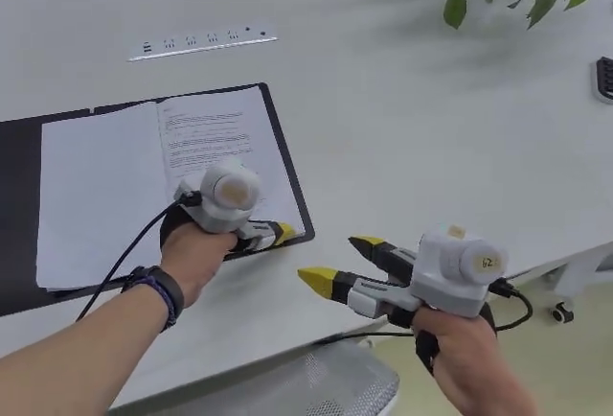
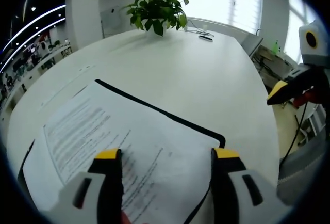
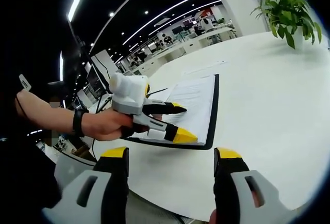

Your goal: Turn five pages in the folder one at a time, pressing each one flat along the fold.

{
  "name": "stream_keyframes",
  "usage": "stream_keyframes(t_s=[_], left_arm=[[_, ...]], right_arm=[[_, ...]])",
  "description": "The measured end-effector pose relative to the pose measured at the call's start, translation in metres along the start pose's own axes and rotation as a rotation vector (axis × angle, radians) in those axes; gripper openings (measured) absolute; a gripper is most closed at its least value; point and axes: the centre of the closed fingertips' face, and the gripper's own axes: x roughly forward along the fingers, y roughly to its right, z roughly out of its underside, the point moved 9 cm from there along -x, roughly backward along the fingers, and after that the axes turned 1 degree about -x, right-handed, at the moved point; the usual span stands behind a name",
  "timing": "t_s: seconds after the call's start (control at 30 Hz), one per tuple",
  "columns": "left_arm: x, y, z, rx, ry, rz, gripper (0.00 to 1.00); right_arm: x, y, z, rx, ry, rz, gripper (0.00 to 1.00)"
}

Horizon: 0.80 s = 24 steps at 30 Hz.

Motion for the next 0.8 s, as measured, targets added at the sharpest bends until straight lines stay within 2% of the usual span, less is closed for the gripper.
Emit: stream_keyframes(t_s=[0.13,0.27,0.43,0.7,0.77,0.8], left_arm=[[-0.001,-0.006,0.000,-0.002,0.000,0.000,0.63],[-0.002,-0.006,0.002,-0.002,0.010,-0.003,0.60],[-0.004,-0.013,0.005,-0.043,0.050,-0.010,0.54],[-0.008,-0.013,0.003,-0.052,0.050,-0.013,0.47],[-0.010,-0.014,0.003,-0.070,0.056,-0.019,0.45],[-0.011,-0.015,0.003,-0.109,0.070,-0.024,0.43]], right_arm=[[0.007,0.003,-0.004,-0.004,0.006,-0.006,0.64],[0.012,0.005,-0.009,0.000,0.012,-0.011,0.64],[0.018,0.006,-0.012,0.004,0.015,-0.021,0.63],[0.029,0.005,-0.013,0.004,-0.003,-0.044,0.61],[0.031,0.006,-0.014,0.003,-0.002,-0.045,0.61],[0.032,0.007,-0.016,0.004,-0.001,-0.047,0.61]])
